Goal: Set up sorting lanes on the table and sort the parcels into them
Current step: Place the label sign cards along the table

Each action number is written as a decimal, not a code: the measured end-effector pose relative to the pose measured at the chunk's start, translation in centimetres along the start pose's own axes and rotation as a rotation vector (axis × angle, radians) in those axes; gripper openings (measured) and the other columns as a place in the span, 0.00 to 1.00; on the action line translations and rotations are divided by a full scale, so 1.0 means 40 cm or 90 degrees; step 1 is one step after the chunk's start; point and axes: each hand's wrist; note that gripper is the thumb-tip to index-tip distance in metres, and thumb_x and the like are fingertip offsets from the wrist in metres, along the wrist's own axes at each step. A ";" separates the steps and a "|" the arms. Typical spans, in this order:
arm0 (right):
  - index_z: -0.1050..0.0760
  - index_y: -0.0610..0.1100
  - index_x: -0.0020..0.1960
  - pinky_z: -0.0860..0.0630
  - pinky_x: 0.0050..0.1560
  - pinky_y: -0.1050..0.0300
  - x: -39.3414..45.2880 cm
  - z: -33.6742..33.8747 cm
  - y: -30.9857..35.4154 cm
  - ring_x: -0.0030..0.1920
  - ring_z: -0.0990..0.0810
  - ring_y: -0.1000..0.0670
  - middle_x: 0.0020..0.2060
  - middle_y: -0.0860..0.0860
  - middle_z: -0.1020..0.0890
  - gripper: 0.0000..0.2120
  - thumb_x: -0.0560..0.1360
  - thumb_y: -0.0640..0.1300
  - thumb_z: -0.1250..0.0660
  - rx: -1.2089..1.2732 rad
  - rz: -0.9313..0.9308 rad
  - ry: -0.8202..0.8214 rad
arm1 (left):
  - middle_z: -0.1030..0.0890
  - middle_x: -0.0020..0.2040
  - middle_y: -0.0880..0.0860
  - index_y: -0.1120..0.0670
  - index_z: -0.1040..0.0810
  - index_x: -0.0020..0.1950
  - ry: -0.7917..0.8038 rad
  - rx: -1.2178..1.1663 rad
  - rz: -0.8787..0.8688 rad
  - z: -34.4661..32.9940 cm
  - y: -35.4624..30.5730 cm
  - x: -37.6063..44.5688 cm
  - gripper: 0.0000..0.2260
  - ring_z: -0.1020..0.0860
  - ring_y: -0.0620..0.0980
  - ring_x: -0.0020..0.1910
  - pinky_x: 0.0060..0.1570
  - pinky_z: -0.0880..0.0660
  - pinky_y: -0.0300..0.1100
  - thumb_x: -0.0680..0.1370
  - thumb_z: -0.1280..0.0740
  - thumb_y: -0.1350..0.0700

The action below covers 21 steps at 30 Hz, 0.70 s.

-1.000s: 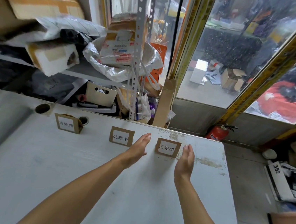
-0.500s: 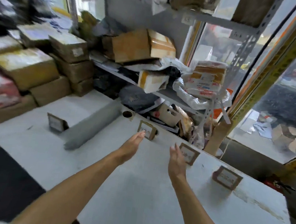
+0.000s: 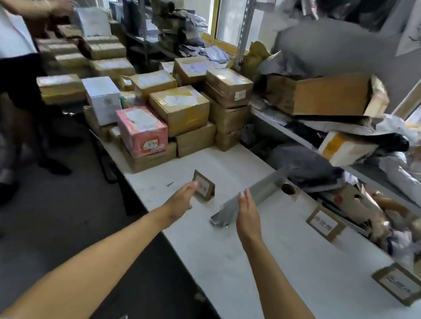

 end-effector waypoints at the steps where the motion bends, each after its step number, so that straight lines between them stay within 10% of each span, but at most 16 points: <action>1: 0.42 0.46 0.82 0.45 0.78 0.54 0.008 -0.033 0.010 0.80 0.41 0.51 0.81 0.51 0.38 0.27 0.87 0.55 0.47 0.015 -0.009 0.004 | 0.37 0.77 0.49 0.52 0.41 0.80 -0.002 -0.006 0.003 0.030 0.007 0.005 0.23 0.37 0.46 0.73 0.71 0.35 0.49 0.87 0.53 0.46; 21: 0.47 0.49 0.83 0.40 0.76 0.47 0.428 -0.298 -0.012 0.77 0.35 0.42 0.79 0.46 0.36 0.31 0.85 0.62 0.55 0.236 -0.407 -0.072 | 0.45 0.82 0.47 0.50 0.46 0.82 0.003 -0.014 0.155 0.155 0.048 0.485 0.25 0.44 0.49 0.80 0.76 0.38 0.51 0.86 0.53 0.43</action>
Point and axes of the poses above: each hand's wrist, its own x-axis towards the middle knuckle, its own z-axis out of the back of the hand, y = z × x
